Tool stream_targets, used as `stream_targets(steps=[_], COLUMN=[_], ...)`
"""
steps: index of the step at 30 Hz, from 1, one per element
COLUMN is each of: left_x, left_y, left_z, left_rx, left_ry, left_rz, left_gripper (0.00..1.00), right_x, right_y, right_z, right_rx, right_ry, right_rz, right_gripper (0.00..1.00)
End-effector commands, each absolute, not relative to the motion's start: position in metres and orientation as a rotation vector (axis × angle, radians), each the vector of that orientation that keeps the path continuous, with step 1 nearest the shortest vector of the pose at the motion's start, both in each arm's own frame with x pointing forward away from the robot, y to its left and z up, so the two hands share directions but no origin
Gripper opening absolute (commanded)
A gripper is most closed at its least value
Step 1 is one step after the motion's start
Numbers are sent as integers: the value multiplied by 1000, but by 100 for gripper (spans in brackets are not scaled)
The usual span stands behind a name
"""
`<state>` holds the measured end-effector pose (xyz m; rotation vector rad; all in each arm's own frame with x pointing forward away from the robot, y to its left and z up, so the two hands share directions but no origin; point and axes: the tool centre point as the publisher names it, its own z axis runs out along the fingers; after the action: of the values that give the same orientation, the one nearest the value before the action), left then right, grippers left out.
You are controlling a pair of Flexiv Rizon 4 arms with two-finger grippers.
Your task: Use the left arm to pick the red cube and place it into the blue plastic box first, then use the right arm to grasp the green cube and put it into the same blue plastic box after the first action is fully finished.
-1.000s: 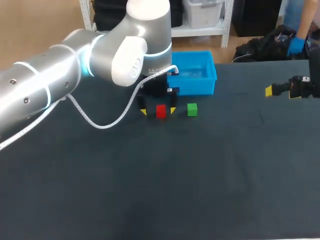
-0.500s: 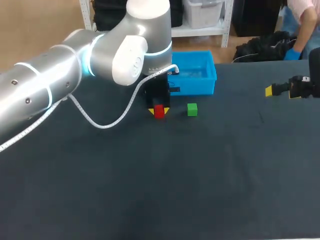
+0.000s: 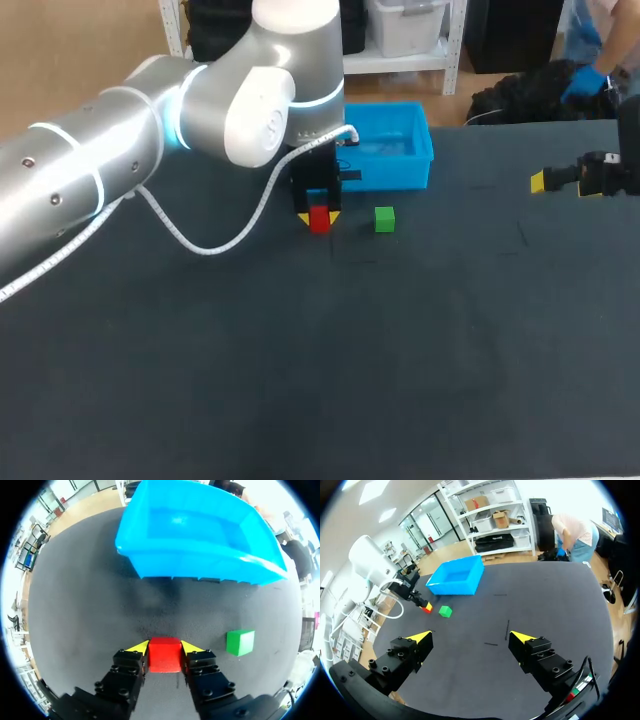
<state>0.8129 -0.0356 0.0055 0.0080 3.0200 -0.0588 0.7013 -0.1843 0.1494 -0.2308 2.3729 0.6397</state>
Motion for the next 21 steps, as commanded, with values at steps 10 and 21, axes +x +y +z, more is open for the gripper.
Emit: stream_targets(steps=[10,21], left_x=[812,802], left_y=[-31,-31], left_z=[73,126], left_rx=[59,119], left_ry=[2983,2888], left_rz=[-59,-79], left_gripper=[0,0], right_x=[701,701], right_y=[-185,-185], right_z=[149,149], right_rx=[-232,-232], right_ry=[2373,2373], right_rz=[640,640], right_gripper=[100,100])
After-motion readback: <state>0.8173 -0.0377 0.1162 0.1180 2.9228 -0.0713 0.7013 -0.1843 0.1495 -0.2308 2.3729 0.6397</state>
